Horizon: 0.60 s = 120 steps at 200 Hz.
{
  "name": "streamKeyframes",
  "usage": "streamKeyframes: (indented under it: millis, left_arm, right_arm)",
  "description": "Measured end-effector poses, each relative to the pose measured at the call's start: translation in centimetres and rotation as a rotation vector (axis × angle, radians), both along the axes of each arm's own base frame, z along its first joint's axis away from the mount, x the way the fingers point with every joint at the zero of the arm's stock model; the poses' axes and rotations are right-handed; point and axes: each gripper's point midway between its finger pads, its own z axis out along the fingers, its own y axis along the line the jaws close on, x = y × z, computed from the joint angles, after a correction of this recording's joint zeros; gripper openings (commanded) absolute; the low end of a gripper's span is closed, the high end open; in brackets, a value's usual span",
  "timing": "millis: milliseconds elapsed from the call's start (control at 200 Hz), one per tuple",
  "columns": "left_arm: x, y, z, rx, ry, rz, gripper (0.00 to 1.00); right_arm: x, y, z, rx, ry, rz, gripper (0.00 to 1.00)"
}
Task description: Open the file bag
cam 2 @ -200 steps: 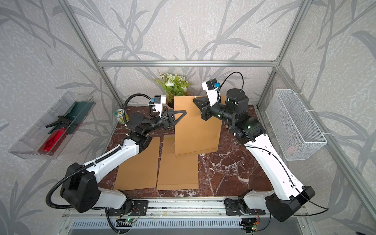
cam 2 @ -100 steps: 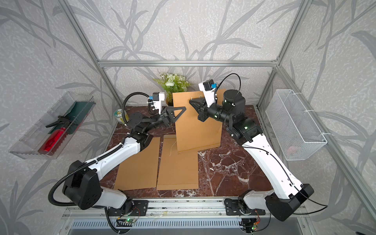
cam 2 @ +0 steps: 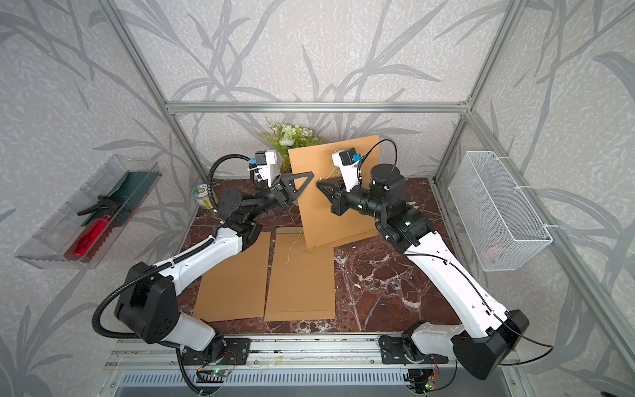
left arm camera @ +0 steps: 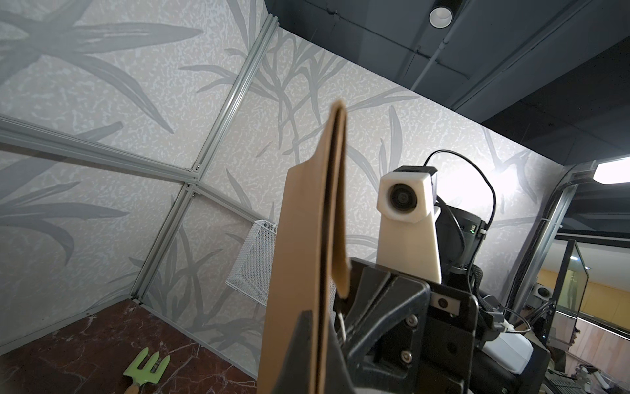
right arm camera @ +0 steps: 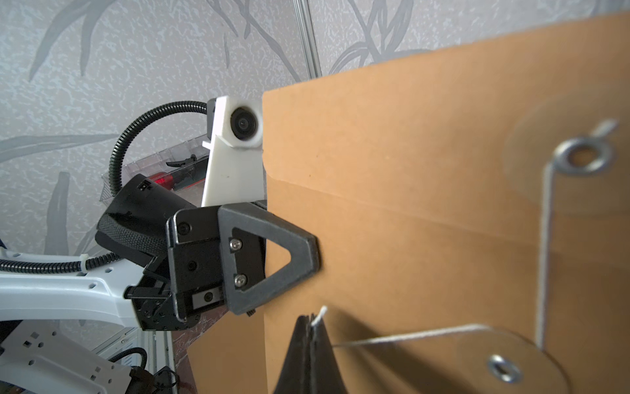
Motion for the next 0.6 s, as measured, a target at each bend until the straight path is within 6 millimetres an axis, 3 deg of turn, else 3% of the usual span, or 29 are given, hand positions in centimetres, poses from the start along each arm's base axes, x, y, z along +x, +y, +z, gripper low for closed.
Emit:
streamKeyframes:
  millis: [225,600]
  left_arm:
    - [-0.1,0.1,0.9,-0.017,-0.008,-0.007,0.00]
    - [-0.2,0.2,1.4,-0.023,-0.025,-0.004,0.00]
  right_arm:
    - [0.1,0.5,-1.2,0.012,0.027,0.010,0.00]
    - [0.2,0.8,-1.5,0.032,0.032,0.013,0.00]
